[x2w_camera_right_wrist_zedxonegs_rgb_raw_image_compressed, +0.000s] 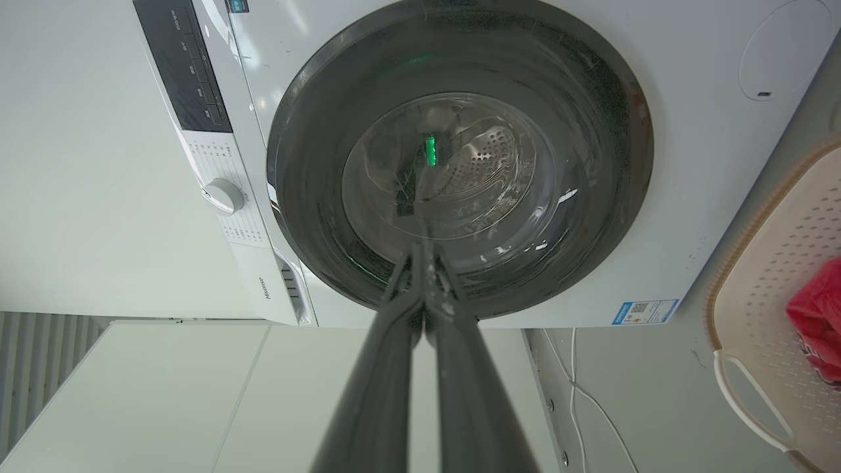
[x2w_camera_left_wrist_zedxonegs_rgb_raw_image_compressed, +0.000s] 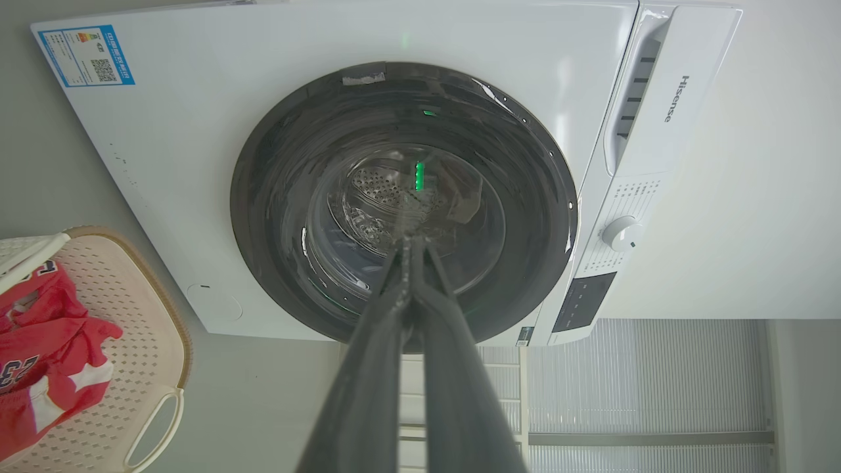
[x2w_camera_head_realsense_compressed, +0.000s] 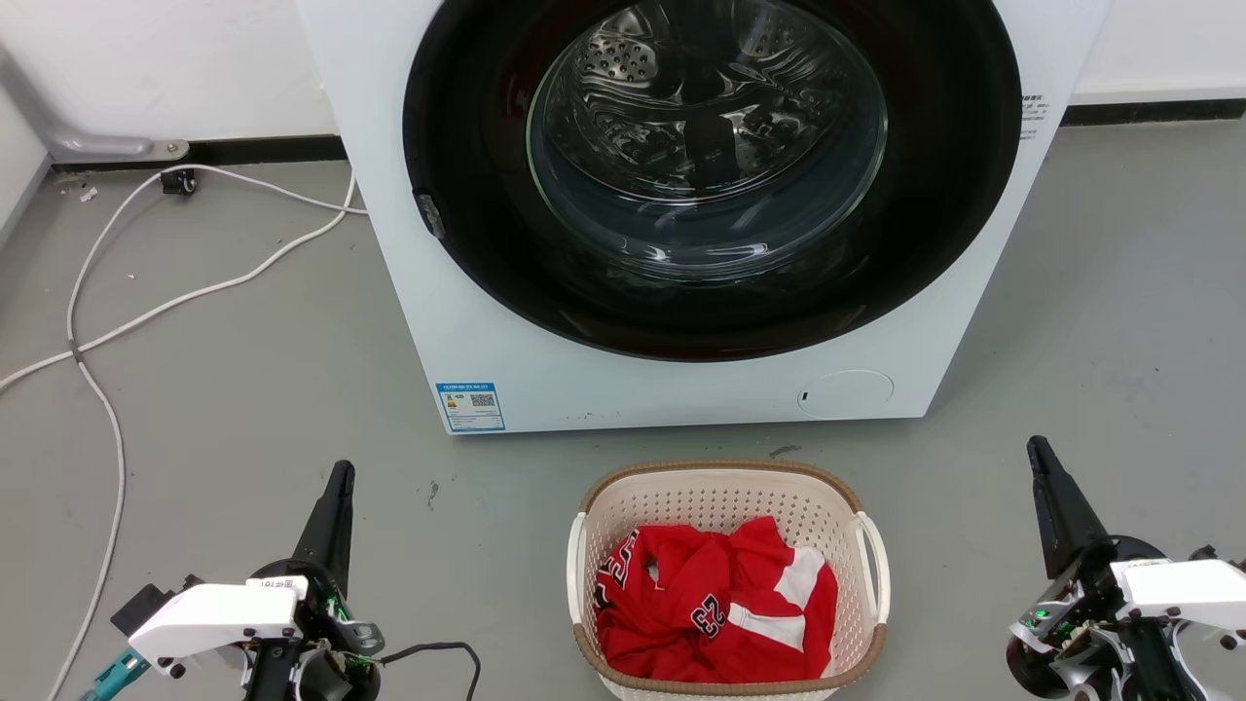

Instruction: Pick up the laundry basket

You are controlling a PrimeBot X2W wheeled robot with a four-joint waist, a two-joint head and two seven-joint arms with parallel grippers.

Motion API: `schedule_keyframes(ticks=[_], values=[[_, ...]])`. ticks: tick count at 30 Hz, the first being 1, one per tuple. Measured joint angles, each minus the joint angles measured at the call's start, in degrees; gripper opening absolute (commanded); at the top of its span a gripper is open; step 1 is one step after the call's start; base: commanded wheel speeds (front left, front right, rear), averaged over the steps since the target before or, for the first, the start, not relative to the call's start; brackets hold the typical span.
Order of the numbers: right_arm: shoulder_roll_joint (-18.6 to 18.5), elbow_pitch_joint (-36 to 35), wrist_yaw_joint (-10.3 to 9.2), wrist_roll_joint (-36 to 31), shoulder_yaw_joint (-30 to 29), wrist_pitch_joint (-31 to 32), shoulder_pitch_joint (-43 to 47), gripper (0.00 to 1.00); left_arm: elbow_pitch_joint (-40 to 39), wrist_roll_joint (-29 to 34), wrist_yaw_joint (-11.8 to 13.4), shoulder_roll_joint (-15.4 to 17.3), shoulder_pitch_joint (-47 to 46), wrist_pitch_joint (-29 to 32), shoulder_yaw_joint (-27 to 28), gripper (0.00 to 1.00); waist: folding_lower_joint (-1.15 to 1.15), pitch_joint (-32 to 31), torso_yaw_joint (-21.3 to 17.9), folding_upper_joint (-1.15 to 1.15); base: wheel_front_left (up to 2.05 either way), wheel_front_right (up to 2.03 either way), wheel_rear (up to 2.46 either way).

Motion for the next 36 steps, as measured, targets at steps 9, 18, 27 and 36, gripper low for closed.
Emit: schedule_keyframes(ticks=[9,18,27,36], values=[[0.0,0.0,0.00,0.0,0.0,0.0,0.0,0.00,0.0,0.0,0.0,0.0,0.0,0.0,0.0,0.00,0.00,0.0,0.0,0.00,0.00,0.00,0.00],[0.0,0.0,0.00,0.0,0.0,0.0,0.0,0.00,0.0,0.0,-0.1,0.0,0.0,0.0,0.0,0.00,0.00,0.0,0.0,0.00,0.00,0.00,0.00],[0.0,0.0,0.00,0.0,0.0,0.0,0.0,0.00,0.0,0.0,-0.1,0.0,0.0,0.0,0.0,0.00,0.00,0.0,0.0,0.00,0.00,0.00,0.00],[0.1,1.1,-0.01,0.0,0.1,0.0,0.8,1.00,1.0,0.0,-0.1,-0.1,0.8,0.0,-0.1,1.00,0.00,0.0,0.0,0.00,0.00,0.00,0.00]])
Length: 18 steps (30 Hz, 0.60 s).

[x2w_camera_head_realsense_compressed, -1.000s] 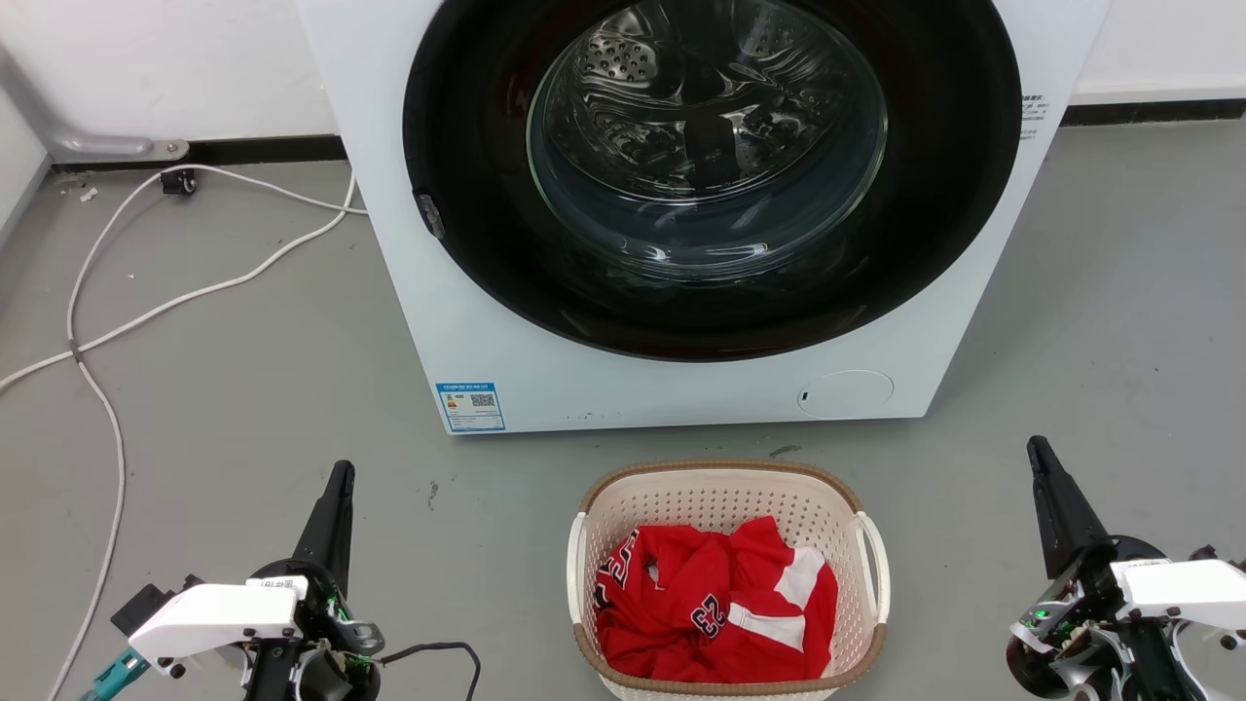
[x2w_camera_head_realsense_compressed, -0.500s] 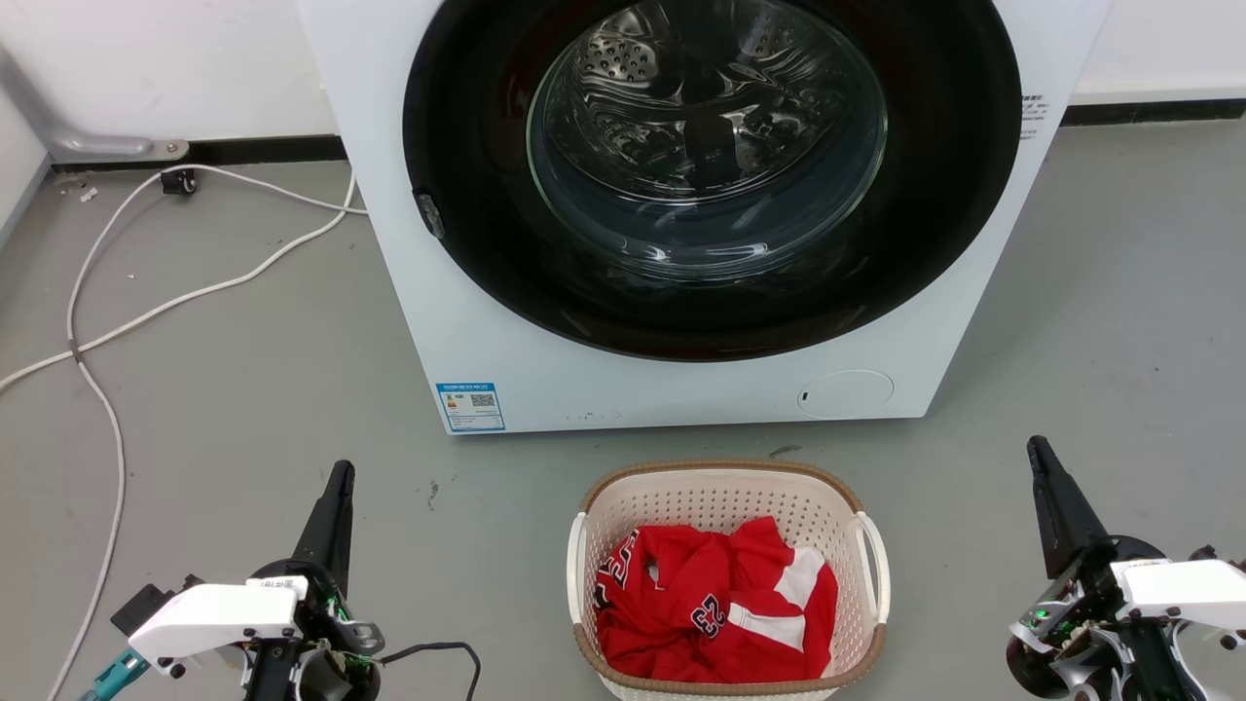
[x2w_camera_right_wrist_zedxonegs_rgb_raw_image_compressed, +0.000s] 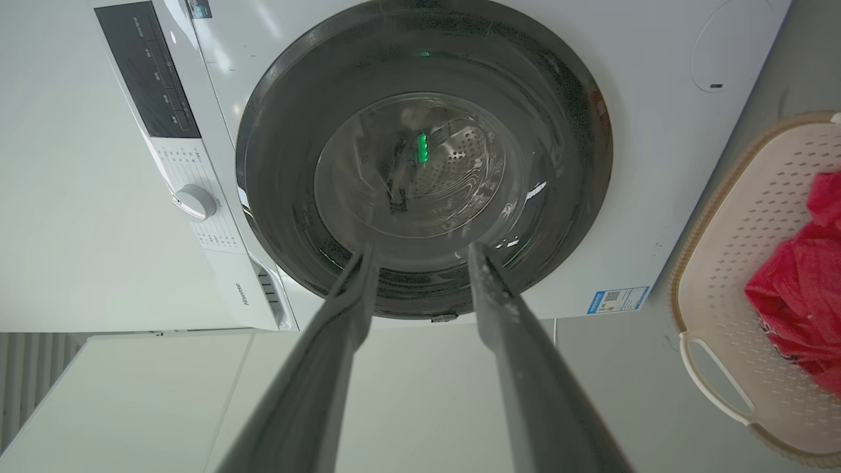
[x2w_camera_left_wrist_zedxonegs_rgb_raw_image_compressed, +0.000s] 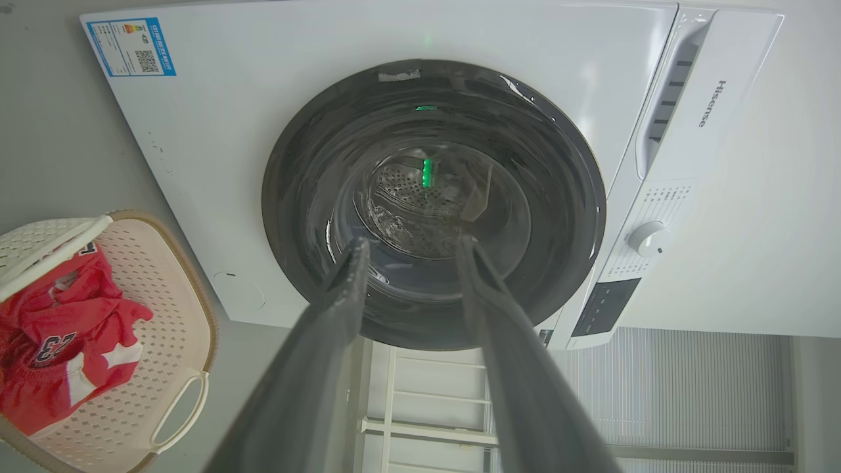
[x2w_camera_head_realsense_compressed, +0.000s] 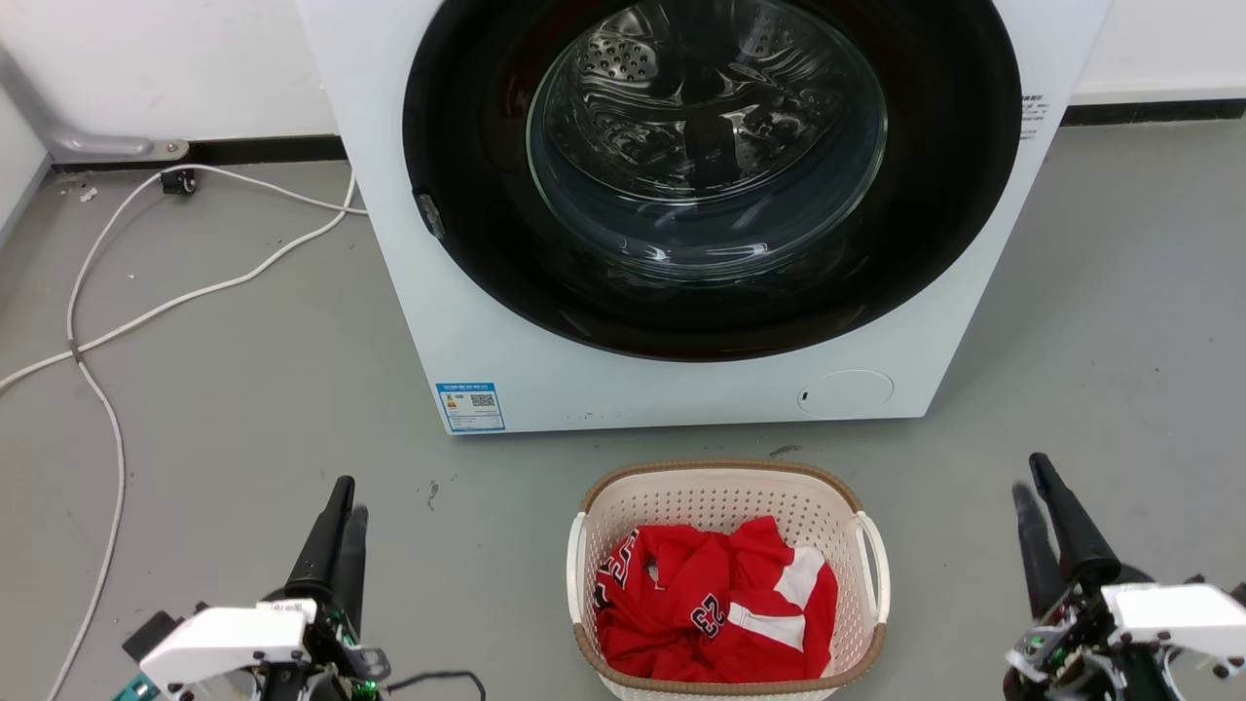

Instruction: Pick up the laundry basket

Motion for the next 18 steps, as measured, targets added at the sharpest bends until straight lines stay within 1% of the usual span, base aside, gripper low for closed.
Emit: schedule_keyframes(ticks=[4,9,13,18], values=[[0.1,0.8,-0.01,-0.3,0.3,-0.8,1.4,1.00,0.5,0.0,0.1,-0.2,1.2,-0.7,-0.3,1.00,0.00,0.0,0.0,0.00,0.00,0.00,0.00],[0.1,0.3,-0.01,-3.3,0.4,-2.2,1.4,1.00,-0.5,2.4,0.1,-0.2,1.3,-2.2,-0.2,1.00,0.00,0.1,0.0,0.00,0.00,0.00,0.00],[0.1,-0.9,-0.01,-7.8,0.3,-3.3,1.5,1.00,-1.5,5.6,0.2,-0.2,1.3,-3.3,0.3,1.00,0.00,0.1,0.0,0.00,0.00,0.00,0.00],[0.1,-3.0,-0.01,-14.7,0.3,-4.6,1.6,1.00,-3.5,11.5,1.4,-0.2,1.3,-4.6,0.4,1.00,0.00,0.2,0.1,0.00,0.00,0.00,0.00]])
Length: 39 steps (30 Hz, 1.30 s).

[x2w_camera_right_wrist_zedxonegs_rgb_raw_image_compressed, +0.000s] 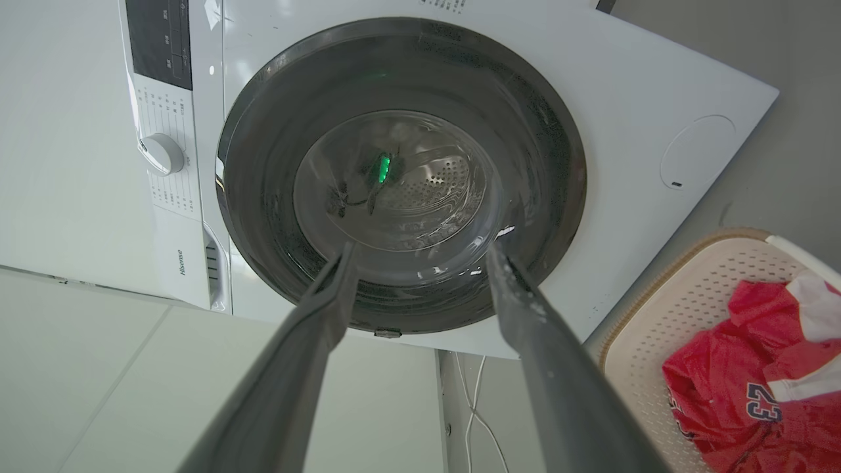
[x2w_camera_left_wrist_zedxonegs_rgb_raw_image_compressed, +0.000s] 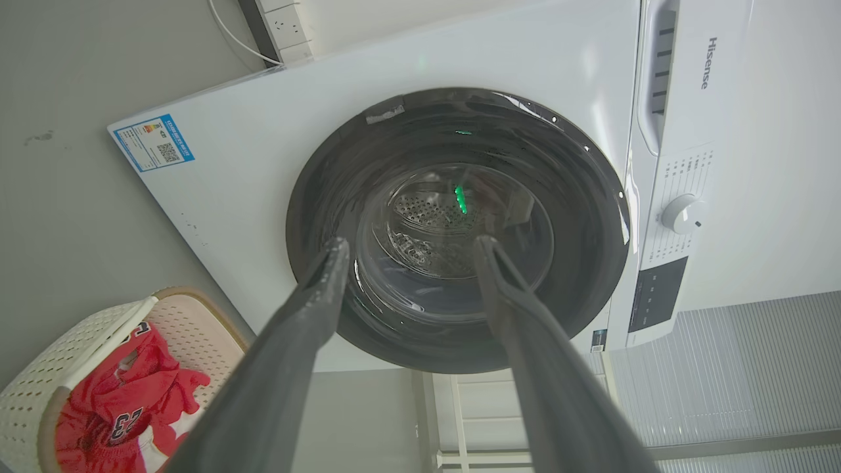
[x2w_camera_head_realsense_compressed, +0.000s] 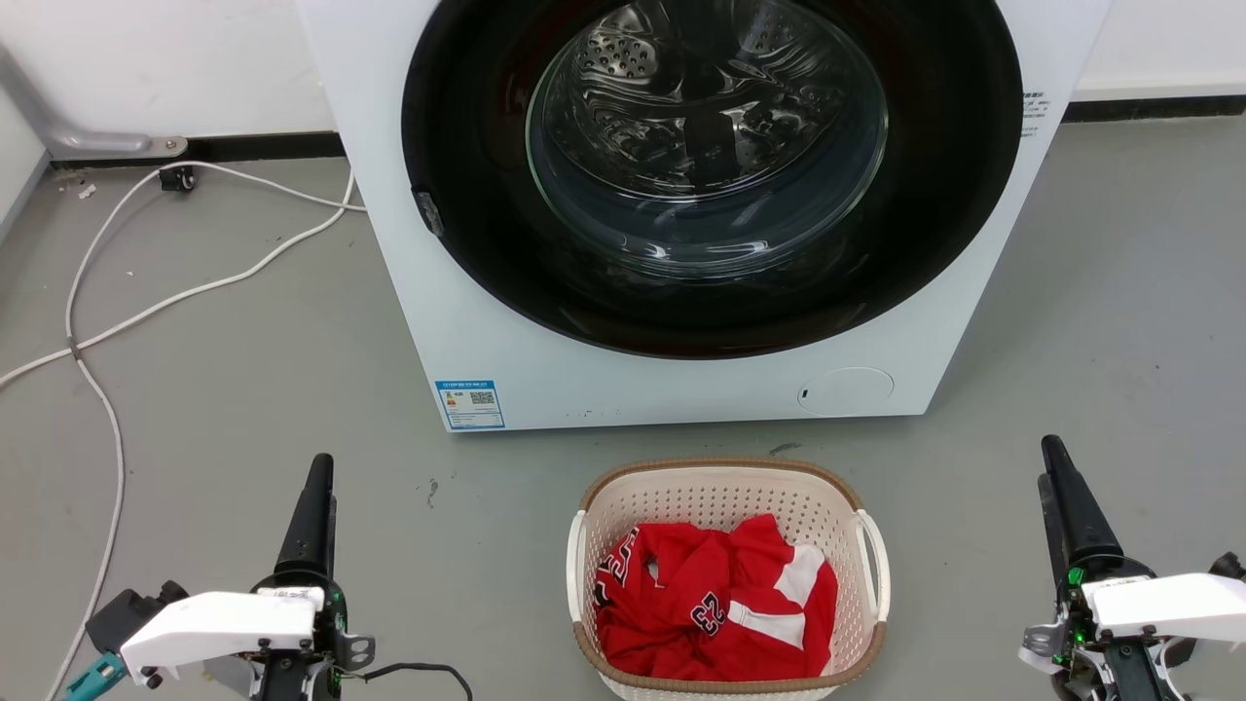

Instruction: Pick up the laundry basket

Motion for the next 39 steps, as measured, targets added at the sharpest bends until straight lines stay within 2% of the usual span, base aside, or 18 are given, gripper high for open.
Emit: schedule_keyframes(ticks=[18,39], values=[[0.0,-5.7,0.00,-24.0,2.0,-4.1,1.5,1.00,-5.5,21.6,4.4,0.0,1.2,-4.1,-4.3,1.00,0.00,0.3,0.1,0.00,0.00,0.00,0.00],[0.0,-8.2,0.01,-42.9,3.4,-8.1,3.6,1.00,-8.2,39.6,6.5,0.1,2.6,-8.0,-6.6,1.00,0.00,0.6,0.3,0.00,0.00,0.00,0.00]])
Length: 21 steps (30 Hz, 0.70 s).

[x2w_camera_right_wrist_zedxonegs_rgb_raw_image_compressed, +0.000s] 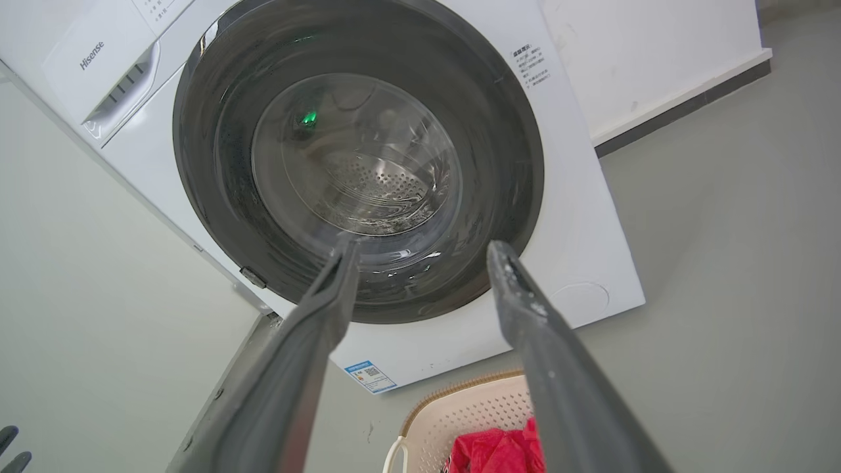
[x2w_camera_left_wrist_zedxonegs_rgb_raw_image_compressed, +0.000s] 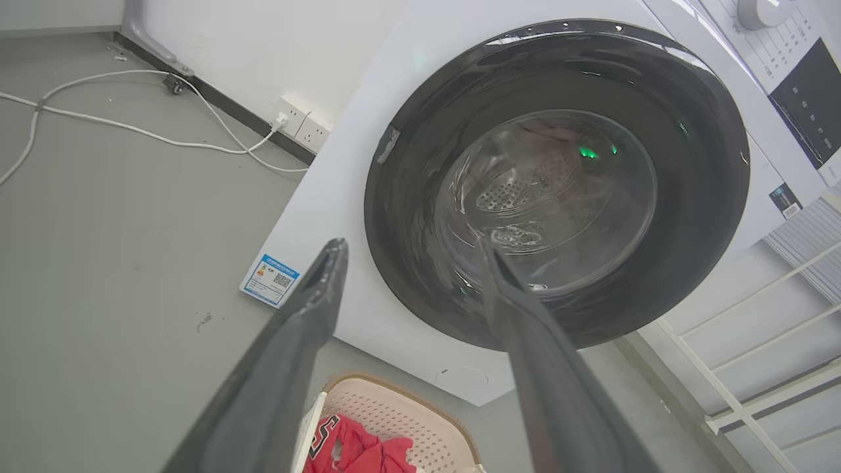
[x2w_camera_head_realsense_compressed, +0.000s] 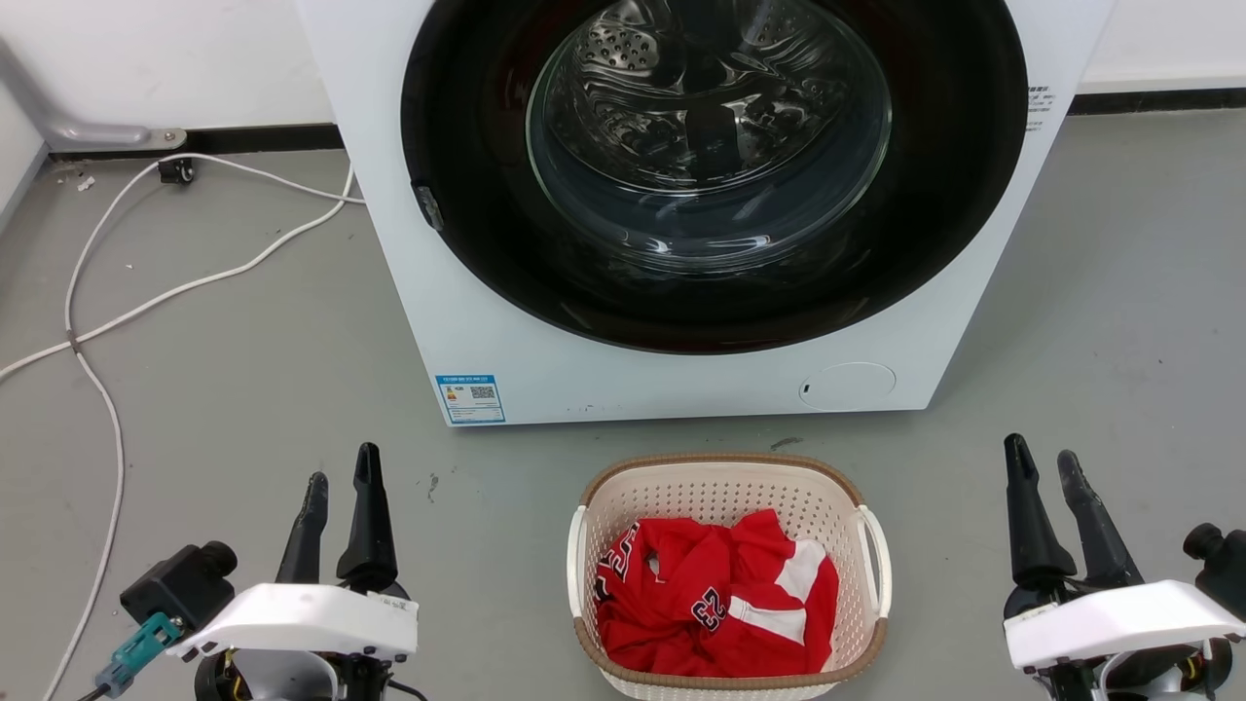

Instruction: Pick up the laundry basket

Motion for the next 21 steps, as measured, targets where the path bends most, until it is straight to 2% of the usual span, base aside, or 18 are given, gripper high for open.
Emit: schedule_keyframes(ticks=[21], values=[[0.0,-1.9,0.00,-14.5,0.6,-3.1,1.5,1.00,-0.3,14.2,1.2,0.1,1.4,-3.3,-1.5,1.00,0.00,0.2,0.3,0.00,0.00,0.00,0.00]])
